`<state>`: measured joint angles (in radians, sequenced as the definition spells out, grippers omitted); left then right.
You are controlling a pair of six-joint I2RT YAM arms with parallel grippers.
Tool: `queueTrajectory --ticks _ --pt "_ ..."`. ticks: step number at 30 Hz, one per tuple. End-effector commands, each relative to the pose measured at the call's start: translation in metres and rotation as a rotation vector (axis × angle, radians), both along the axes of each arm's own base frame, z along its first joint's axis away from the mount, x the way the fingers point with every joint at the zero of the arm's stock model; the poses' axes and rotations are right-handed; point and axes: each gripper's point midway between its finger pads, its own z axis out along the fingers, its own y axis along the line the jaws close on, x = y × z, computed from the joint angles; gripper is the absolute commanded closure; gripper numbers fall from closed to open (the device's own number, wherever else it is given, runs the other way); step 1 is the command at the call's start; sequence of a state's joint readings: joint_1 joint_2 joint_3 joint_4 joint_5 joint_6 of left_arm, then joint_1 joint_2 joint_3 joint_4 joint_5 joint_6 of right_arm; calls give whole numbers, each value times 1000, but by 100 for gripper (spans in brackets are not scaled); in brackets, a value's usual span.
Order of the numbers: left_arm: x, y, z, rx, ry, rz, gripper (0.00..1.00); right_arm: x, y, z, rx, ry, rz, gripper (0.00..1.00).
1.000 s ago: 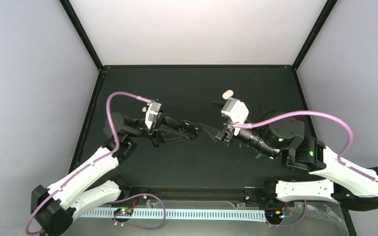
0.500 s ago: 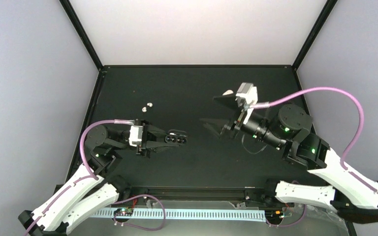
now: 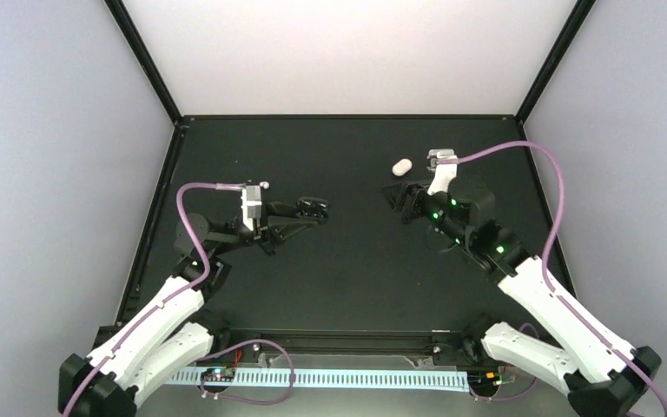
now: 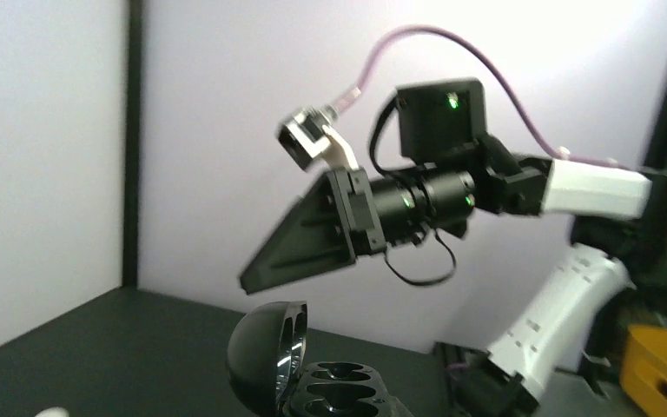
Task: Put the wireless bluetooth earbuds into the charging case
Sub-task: Adjust the earbud at the center of the board.
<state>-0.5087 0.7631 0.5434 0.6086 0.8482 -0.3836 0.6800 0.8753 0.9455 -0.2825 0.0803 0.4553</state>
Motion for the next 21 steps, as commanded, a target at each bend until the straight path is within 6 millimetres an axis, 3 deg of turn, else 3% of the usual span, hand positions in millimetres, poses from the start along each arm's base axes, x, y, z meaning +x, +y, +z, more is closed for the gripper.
queueTrajectory --ticks 1,3,5,13,21 --pt "13 28 28 -154 24 78 98 32 -9 -58 -31 180 -52 21" --pt "14 33 28 -135 4 126 99 40 5 -82 -73 240 4 25" --pt "11 34 27 -92 -12 152 98 50 4 -102 -69 268 -42 27" --pt "-2 35 0 -41 -33 172 98 88 -65 -174 23 410 -454 35" --pt "-29 31 4 -44 -111 93 98 102 -92 -215 -59 472 -569 35"
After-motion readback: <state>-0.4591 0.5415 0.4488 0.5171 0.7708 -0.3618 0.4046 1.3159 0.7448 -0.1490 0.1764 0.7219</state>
